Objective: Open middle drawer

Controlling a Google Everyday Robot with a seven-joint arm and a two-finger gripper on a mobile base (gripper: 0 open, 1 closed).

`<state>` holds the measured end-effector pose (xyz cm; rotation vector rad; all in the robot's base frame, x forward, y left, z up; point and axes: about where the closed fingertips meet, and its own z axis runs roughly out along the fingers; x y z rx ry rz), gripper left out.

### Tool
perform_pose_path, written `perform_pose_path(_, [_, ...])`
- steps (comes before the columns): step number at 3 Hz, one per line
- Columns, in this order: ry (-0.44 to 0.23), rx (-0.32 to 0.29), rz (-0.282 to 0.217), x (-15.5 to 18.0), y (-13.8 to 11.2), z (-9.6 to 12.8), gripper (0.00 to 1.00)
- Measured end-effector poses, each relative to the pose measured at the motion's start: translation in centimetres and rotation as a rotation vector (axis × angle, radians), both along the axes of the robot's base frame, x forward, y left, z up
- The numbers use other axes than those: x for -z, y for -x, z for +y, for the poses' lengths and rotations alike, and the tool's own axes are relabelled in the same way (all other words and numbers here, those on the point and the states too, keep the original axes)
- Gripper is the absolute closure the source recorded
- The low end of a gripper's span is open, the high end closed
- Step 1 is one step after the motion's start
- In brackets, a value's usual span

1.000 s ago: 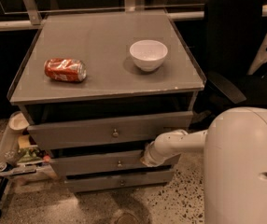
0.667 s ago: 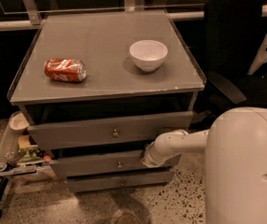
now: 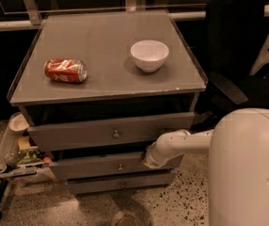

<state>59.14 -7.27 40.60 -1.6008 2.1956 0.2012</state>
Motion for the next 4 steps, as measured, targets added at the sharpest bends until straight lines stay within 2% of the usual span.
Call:
perform_pose_path(1, [0.005,0.024,-0.012,-0.6,-0.1,-1.2,1.00])
perform_pose_path(2, [0.005,0.024,-0.012,-0.7,-0.1,-1.2,1.00])
perform_pose_path(4, [0.008,0.035,0.009,-0.9,1.7,-1.9,1.00])
